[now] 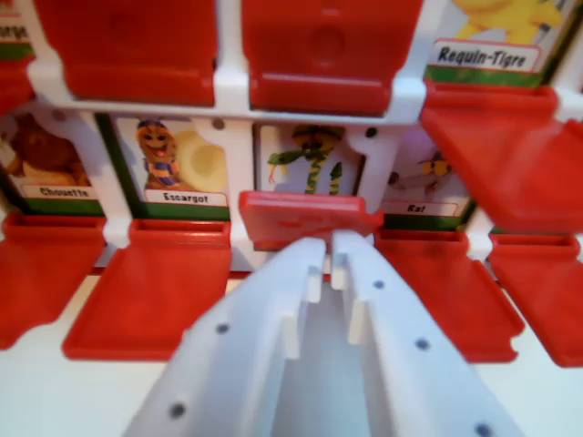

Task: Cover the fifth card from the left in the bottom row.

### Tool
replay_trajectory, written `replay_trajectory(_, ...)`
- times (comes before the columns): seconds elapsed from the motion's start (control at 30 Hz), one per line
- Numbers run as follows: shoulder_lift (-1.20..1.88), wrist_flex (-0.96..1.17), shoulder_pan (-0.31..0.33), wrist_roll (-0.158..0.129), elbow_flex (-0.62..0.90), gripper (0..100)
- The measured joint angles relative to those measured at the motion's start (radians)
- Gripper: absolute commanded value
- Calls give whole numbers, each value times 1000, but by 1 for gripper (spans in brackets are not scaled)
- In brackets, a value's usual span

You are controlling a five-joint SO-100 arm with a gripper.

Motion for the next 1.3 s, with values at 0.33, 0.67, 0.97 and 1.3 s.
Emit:
replay_trajectory(0.33, -147, -25, -3, 0, -97, 0)
replay_trajectory(0.67, -92, 25, -2, -17, -97, 0)
replay_trajectory(0.97, 506, 469, -6, 3, -40, 0)
replay_trajectory(1.3, 1290, 1166, -44, 3, -57, 0)
